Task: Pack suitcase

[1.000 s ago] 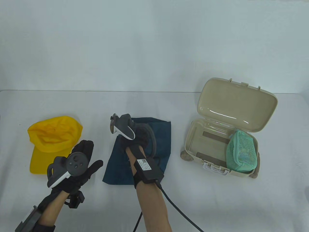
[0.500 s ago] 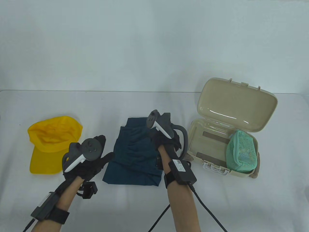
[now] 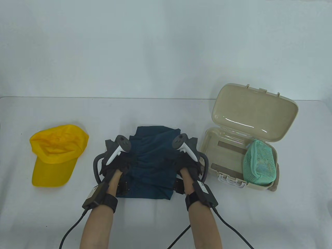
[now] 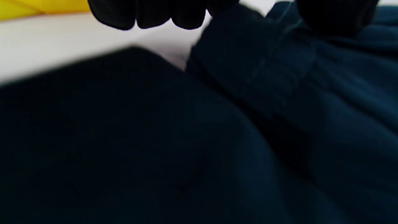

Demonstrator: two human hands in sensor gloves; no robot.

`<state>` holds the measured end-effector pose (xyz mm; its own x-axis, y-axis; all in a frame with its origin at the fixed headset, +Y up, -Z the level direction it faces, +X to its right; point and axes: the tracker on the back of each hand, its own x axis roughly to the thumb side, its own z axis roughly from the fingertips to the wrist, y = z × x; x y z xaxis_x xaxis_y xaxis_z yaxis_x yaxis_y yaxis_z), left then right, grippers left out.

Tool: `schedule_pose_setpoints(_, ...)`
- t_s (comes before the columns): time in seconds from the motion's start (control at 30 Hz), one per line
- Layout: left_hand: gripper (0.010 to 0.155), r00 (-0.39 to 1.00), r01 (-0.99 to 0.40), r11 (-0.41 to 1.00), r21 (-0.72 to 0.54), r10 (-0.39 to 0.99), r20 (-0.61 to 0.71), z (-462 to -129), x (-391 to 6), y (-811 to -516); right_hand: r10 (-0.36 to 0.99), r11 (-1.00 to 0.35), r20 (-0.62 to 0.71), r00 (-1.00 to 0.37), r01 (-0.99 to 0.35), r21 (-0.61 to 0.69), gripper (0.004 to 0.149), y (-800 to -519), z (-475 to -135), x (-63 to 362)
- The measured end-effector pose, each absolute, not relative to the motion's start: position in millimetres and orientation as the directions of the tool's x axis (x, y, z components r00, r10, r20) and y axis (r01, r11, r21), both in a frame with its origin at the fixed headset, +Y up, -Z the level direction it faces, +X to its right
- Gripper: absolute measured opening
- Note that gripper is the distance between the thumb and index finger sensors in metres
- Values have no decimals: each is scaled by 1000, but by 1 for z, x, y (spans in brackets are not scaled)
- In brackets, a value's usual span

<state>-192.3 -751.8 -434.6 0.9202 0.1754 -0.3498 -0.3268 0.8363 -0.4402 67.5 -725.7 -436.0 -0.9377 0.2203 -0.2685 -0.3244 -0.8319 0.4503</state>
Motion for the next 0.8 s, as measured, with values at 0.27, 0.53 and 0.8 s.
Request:
schedule_pose_setpoints(0.27, 77, 902, -296, 866, -403, 115, -416, -437, -169, -762, 234, -816, -293, -927, -351, 460, 79, -735, -434, 69)
schedule_pose_setpoints(0.53, 77, 880, -376, 841, -389, 192, -435, -421, -161, -751, 416, -698, -413, -810, -576, 426, 51, -751, -420, 73)
schedule_pose_setpoints(0.8, 68, 645, -760, 539, -363, 556, -525, -406, -200, -739, 646, -454, -442, -623, -778, 434, 41, -744, -411, 98)
